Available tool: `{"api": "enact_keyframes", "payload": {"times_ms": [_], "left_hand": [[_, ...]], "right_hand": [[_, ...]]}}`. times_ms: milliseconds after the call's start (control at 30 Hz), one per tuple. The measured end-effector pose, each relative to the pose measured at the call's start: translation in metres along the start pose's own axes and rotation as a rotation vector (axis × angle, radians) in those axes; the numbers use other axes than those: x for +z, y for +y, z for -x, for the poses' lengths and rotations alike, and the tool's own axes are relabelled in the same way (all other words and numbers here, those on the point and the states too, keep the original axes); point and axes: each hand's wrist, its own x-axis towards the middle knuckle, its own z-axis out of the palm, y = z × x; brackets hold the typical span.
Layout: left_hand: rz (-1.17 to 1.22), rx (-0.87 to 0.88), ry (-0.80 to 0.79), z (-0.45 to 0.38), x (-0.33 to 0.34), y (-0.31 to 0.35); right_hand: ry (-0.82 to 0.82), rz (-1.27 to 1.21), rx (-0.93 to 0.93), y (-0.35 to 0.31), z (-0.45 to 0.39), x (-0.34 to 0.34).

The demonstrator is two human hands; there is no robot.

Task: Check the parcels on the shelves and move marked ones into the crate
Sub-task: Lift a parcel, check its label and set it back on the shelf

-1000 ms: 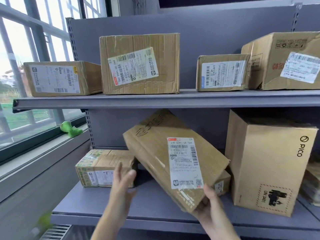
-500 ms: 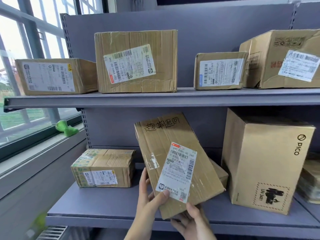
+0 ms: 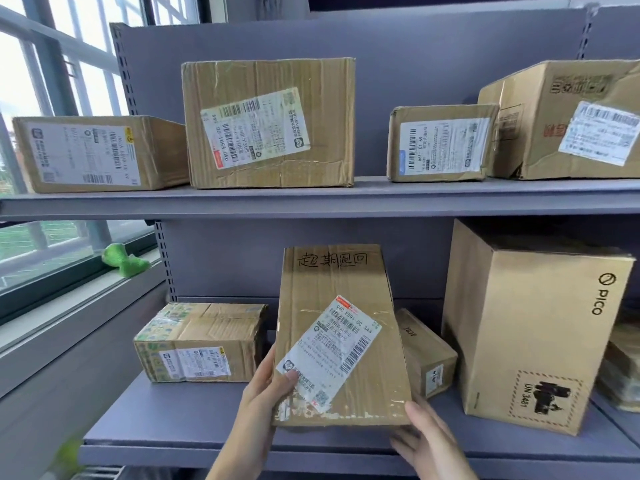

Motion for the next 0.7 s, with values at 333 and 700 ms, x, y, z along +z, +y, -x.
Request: {"api": "enact_keyframes", "payload": {"times_ms": [333,700], "left_hand": [[-0.059,-0.056,0.058,-0.002,-0.009,-0.02],[-0.208,-0.034,0.215,-0.001,-0.021,-0.048]], "right_hand": [[-0.009,0.244,-0.171,0.011,-0.006,-0.005],[-0.011,0.336,-0.18,0.024,-0.015,-0.006]]}}
